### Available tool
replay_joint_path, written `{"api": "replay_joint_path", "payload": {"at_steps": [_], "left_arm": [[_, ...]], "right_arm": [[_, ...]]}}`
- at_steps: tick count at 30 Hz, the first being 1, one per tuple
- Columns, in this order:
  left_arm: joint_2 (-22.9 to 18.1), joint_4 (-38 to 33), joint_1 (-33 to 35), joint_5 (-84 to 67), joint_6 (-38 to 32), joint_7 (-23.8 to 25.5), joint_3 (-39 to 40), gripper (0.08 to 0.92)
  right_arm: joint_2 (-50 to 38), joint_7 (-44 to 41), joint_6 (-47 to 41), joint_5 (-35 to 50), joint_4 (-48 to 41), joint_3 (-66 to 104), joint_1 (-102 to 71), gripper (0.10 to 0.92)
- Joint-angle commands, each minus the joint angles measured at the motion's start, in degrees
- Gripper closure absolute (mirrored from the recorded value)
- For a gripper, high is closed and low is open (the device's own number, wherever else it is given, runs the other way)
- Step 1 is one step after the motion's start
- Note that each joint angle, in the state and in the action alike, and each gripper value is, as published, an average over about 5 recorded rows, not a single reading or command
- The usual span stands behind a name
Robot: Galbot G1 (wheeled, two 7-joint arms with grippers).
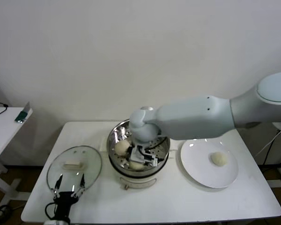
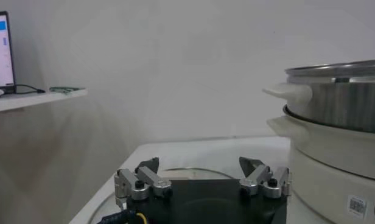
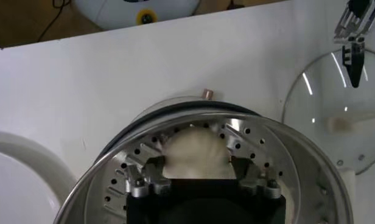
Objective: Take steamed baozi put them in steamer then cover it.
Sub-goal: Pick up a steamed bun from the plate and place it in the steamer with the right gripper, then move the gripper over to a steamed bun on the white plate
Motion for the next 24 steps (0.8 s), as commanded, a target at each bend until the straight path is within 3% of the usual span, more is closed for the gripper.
{"api": "replay_joint_path", "payload": {"at_steps": [1, 8, 16, 24], "left_arm": [[-0.03, 0.17, -0.05, 0.01, 0.0, 0.01, 0.0, 0.177], [0.06, -0.17, 0.37, 0.45, -0.19, 0.0, 0.4, 0.177], [0.38, -0.4, 0.45, 0.45, -0.32, 0.01, 0.62, 0.177], [0.2, -0.2, 0.02, 0.83, -0.18, 0.15, 1.25, 0.177]], "right_arm": [[-1.46, -0.24, 2.26, 0.16, -1.48, 0.18, 0.82, 0.218], [-10.13, -6.07, 7.07, 10.73, -8.54, -3.38, 13.77, 0.203], [-24.94, -9.3, 2.2, 24.11, -18.83, -14.14, 22.65, 0.203], [-41.93, -6.75, -5.39, 19.95, -18.24, -16.13, 11.5, 0.203]]}}
